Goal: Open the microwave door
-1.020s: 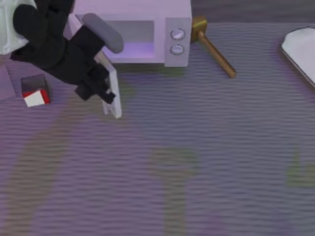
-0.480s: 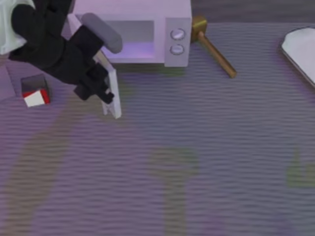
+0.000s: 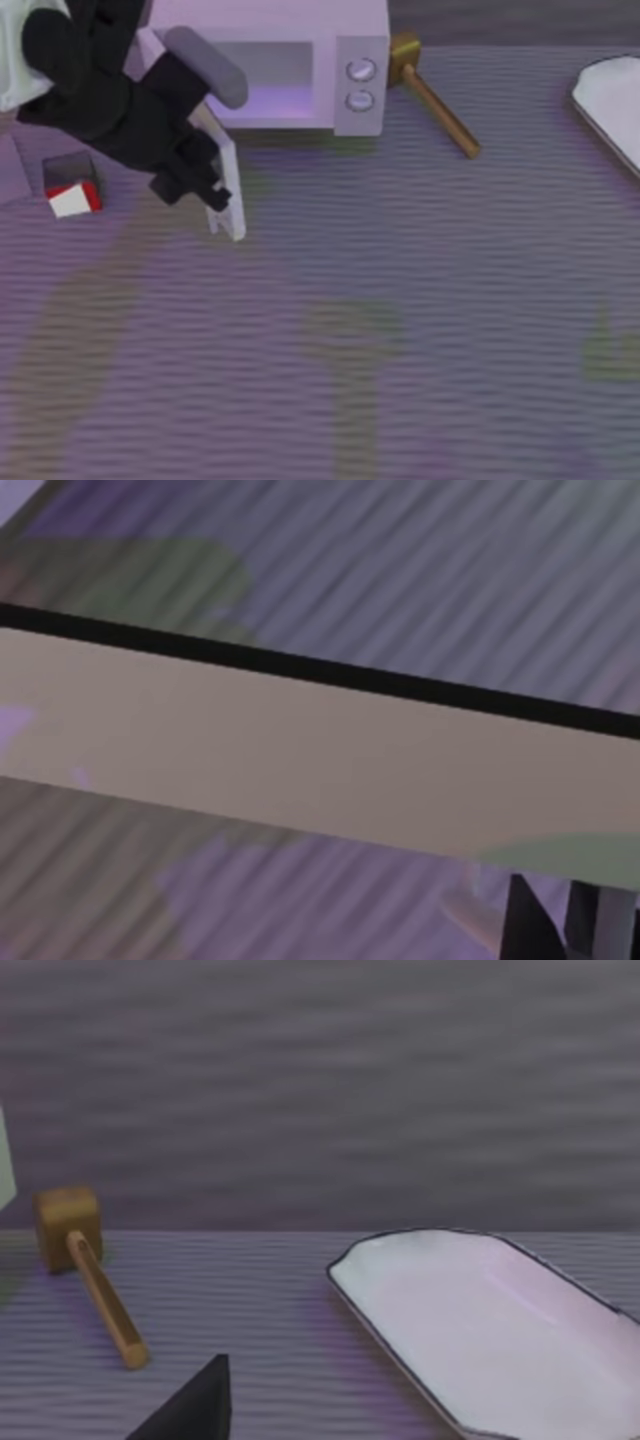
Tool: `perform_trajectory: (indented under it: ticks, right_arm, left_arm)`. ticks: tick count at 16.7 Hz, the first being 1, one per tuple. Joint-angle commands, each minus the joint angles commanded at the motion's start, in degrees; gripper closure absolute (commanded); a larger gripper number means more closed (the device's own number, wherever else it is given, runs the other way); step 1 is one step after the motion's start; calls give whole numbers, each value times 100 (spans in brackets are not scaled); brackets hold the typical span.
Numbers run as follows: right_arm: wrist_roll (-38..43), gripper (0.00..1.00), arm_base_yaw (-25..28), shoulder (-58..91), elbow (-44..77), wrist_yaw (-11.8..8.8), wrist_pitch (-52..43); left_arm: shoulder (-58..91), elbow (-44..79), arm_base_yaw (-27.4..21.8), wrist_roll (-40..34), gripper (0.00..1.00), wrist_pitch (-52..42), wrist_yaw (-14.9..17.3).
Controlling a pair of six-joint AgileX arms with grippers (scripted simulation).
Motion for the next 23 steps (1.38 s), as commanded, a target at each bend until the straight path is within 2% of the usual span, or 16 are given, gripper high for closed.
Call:
perform_trajectory:
  ticks: [10, 19, 23]
  right_arm:
    - [0, 0, 0, 0, 0, 0, 0]
    - [0, 0, 0, 0, 0, 0, 0]
    - [0, 0, 0, 0, 0, 0, 0]
  left_arm:
    - [20, -14, -9, 11, 100, -9, 26]
    - [3, -23, 438, 1128, 100, -423, 475]
    - [-38, -1, 484, 1226, 100, -430, 530]
